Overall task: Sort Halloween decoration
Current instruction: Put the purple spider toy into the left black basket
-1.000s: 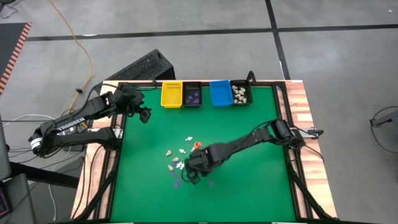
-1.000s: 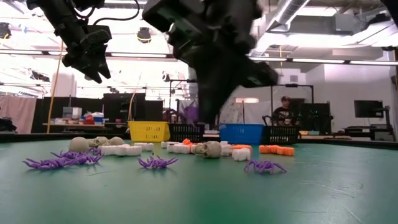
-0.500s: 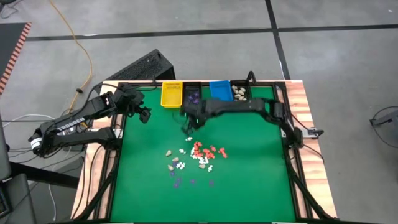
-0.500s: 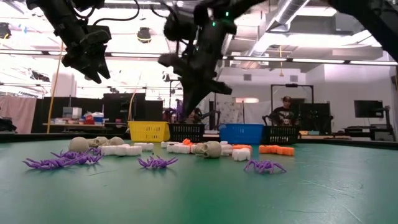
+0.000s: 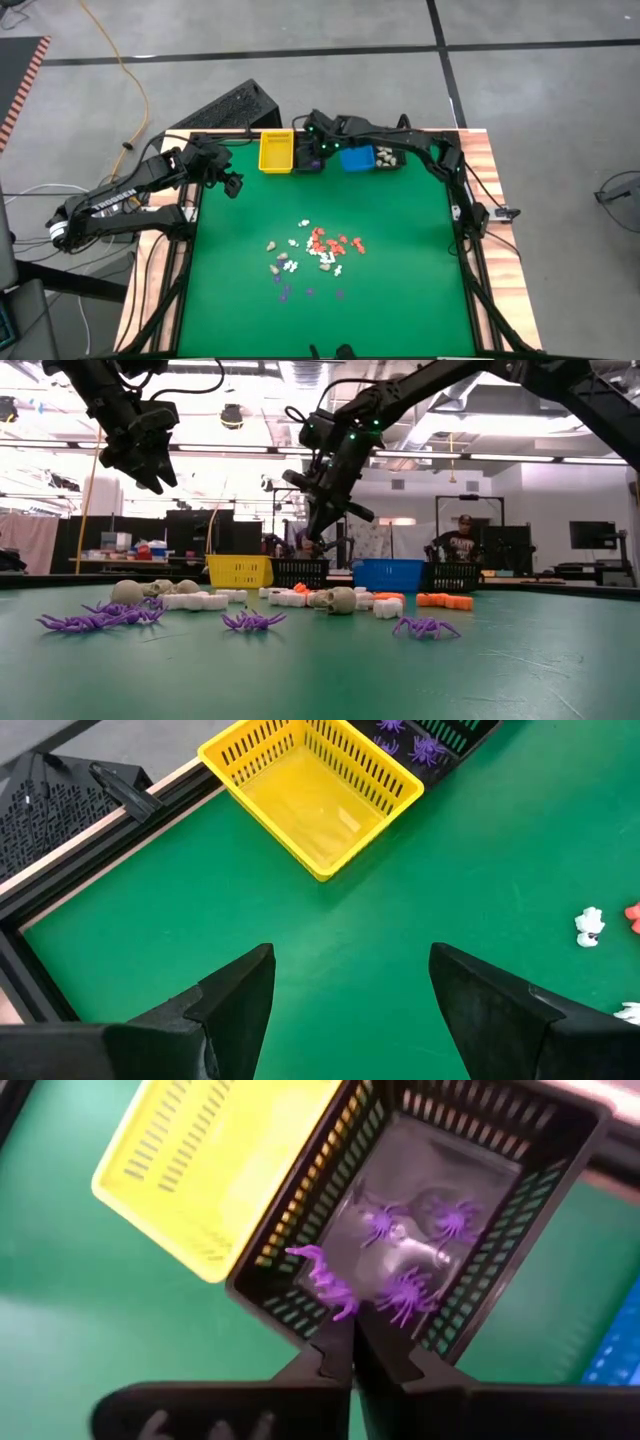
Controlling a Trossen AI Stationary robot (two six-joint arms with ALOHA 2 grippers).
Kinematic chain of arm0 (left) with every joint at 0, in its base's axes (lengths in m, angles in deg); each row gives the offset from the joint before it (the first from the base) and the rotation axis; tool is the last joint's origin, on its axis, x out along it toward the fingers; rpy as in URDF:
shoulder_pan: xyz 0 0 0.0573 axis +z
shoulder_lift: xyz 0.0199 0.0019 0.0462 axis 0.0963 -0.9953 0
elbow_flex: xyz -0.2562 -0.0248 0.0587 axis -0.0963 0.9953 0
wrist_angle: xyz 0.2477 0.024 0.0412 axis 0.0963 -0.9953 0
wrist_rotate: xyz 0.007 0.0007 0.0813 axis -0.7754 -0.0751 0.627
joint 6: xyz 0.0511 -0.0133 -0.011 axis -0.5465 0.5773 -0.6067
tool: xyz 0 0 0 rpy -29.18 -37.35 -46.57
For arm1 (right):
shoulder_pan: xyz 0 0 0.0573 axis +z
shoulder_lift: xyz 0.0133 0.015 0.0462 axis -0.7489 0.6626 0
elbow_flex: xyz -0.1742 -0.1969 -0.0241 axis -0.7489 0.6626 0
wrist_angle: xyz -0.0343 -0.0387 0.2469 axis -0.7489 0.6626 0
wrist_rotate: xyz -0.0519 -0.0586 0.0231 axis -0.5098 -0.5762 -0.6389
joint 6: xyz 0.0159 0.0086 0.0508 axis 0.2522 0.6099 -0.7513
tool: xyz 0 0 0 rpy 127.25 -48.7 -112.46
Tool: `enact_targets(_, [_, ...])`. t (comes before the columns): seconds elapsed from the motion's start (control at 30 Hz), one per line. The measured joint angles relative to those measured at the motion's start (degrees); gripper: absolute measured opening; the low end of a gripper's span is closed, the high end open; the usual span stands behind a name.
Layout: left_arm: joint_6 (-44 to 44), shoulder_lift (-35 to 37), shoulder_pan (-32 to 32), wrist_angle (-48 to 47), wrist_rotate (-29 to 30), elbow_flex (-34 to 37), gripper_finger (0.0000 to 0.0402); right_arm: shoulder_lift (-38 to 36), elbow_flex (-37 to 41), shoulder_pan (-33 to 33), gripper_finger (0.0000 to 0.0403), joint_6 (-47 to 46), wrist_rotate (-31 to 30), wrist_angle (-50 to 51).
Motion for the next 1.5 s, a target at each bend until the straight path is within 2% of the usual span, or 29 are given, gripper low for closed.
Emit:
enact_targets(0.33, [0.00, 0.00, 0.00, 0.02, 0.00, 0.00, 0.0256, 0.00, 0.00, -0.39, 0.0113, 1.62, 0.49, -1.52])
enact_targets(0.5, [0.00, 0.00, 0.00, 0.00, 0.00, 0.00, 0.0256, -0.35, 0.00, 0.26, 0.0136, 4.07, 7.46, 0.29])
enact_targets(0.63, [0.00, 0.00, 0.00, -0.03, 0.00, 0.00, 0.0256, -1.56, -0.02, 4.03, 0.0136, 5.40, 11.39, 5.13])
enact_targets(0.8, [-0.69, 0.02, 0.00, -0.06, -0.16, 0.00, 0.0256, -2.19, -0.04, 13.39, 0.0134, 4.94, 13.99, 13.48])
enact_targets(1.0, [-1.24, 0.02, 0.00, -0.09, -0.20, 0.00, 0.0256, -2.23, -0.04, 28.01, 0.0134, -4.81, 14.24, 15.37])
enact_targets(1.17, [-1.40, 0.02, 0.00, -0.07, -0.61, 0.00, 0.0256, -2.24, -0.04, 37.70, 0.0142, -16.45, 8.56, 16.66])
enact_targets(1.33, [-2.12, 0.02, 0.00, -0.09, -0.66, 0.00, 0.0256, -2.03, -0.04, 43.18, 0.0179, -26.61, 7.19, 18.59])
enact_targets(1.5, [-2.19, 0.02, 0.00, -0.04, -1.81, 0.00, 0.0256, 0.42, -0.03, 46.51, 0.0221, -34.27, 3.39, 19.47])
